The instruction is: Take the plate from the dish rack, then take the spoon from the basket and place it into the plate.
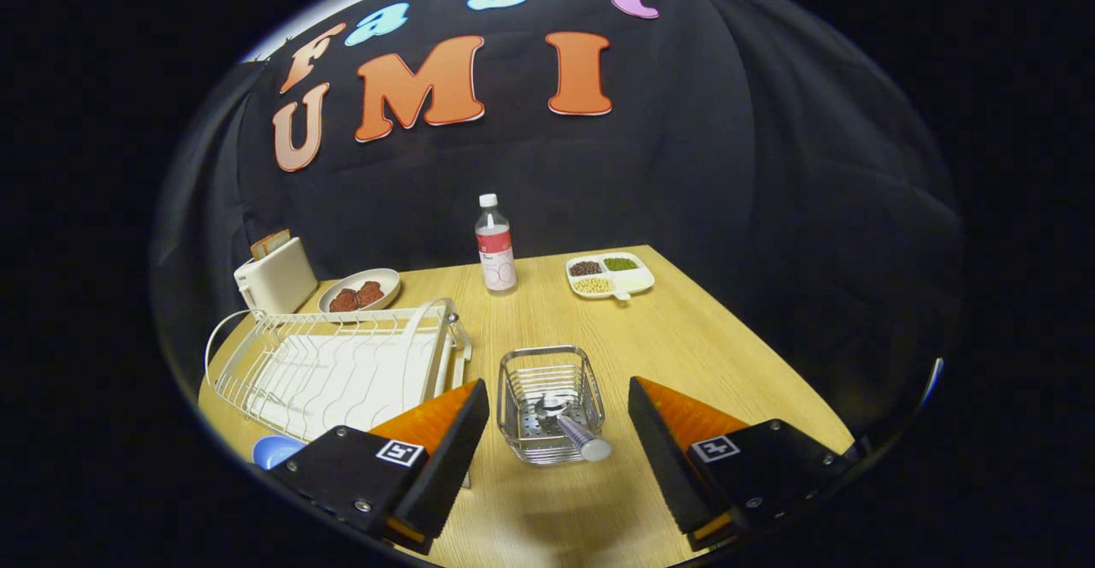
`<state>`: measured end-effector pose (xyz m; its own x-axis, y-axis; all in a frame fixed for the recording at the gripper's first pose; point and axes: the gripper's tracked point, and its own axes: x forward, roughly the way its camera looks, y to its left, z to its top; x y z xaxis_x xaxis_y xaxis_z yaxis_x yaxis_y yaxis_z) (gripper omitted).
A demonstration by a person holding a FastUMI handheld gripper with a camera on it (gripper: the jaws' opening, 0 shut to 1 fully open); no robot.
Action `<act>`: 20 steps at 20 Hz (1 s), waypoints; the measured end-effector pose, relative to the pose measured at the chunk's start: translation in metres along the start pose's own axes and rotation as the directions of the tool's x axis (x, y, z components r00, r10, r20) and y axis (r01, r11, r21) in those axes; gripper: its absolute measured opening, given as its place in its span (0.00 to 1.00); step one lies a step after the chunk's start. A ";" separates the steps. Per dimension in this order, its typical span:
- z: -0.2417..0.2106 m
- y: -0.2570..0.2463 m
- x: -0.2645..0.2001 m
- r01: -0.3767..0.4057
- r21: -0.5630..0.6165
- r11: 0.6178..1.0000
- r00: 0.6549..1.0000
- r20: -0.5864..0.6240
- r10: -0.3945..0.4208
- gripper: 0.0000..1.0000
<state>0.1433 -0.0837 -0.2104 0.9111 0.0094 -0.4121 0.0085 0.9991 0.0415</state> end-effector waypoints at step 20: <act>0.067 0.091 -0.120 -0.123 -0.035 0.992 0.971 0.200 0.128 0.08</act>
<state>0.0625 0.0028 -0.0963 0.9685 0.1285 -0.2132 -0.1183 0.9912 0.0600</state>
